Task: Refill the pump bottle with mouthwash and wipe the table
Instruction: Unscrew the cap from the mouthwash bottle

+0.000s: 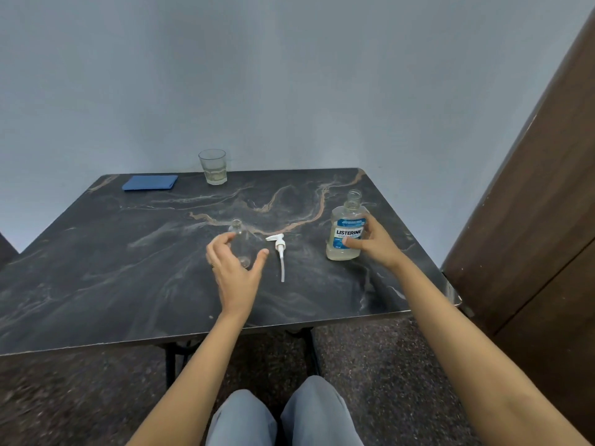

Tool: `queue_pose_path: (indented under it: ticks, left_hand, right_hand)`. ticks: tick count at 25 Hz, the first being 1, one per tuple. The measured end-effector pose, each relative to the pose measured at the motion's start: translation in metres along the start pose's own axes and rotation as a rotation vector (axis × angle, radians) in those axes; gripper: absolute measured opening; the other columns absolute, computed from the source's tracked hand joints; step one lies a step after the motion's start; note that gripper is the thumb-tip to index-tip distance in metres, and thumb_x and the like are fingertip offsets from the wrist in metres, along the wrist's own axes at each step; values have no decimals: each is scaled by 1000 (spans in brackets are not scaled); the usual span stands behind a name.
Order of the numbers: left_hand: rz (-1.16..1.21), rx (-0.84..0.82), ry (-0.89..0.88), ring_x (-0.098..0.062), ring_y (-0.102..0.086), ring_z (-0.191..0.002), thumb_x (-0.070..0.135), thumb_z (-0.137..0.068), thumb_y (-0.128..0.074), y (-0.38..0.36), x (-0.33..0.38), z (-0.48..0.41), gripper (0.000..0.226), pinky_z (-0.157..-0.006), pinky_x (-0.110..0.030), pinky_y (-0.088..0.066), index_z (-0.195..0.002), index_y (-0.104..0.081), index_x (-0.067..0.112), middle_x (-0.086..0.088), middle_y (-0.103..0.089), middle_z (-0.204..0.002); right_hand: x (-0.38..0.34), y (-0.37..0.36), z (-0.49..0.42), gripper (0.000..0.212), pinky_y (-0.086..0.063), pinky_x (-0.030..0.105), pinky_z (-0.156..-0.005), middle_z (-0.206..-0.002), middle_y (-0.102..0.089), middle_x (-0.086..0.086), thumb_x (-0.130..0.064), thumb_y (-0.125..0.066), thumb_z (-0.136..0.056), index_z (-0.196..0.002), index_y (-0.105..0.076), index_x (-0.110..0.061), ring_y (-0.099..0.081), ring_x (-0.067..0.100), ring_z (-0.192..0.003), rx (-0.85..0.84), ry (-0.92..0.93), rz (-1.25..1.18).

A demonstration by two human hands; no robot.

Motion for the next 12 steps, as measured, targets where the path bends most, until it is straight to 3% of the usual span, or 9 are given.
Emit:
queue_pose_path:
  ticks: [2,5,7,10,12]
  left_hand:
    - [-25,-92,174,-23,-40,-125,32,-73,-81,11,-20,-7,83,-103,-27,-33,-137,-35,9,-7,-37,-136]
    - [-9,-282,304,-21,-34,-138,34,-75,-80,17,-41,-17,94,-109,-31,-30,-148,-26,11,-7,-33,-150]
    - [39,-336,319,-17,-37,-138,35,-76,-79,15,-48,-19,89,-107,-25,-29,-148,-29,17,-3,-39,-150]
    - [59,-351,352,-13,-46,-130,40,-78,-76,11,-52,-19,76,-102,-23,-34,-143,-39,23,0,-51,-141]
    - [26,-362,373,-12,-51,-125,41,-81,-72,10,-55,-18,64,-98,-25,-38,-138,-46,27,2,-57,-135]
  right_hand:
    - [1,-13,0,52,-53,36,-92,-120,-63,14,3,-71,-79,-123,-47,-8,-64,22,-104,63,5,-79]
    - [-3,-29,2,45,-55,33,-87,-111,-66,13,3,-73,-78,-116,-51,-6,-66,21,-97,159,47,-53]
    - [-9,-39,3,42,-55,29,-85,-107,-68,9,2,-74,-76,-111,-54,-10,-67,17,-95,179,85,9]
    - [-26,-58,1,40,-51,10,-73,-97,-68,-6,-4,-77,-73,-104,-58,-21,-65,-4,-86,195,169,147]
    - [-39,-71,-3,40,-48,7,-71,-94,-67,-10,-7,-78,-71,-102,-59,-24,-64,-3,-82,178,208,242]
Point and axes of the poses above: each hand's wrist, its own z-axis away from the middle knuckle, its own y-axis out of the back of the hand, x = y × z, the point moved 1 cm from there along -z, towards the middle knuckle
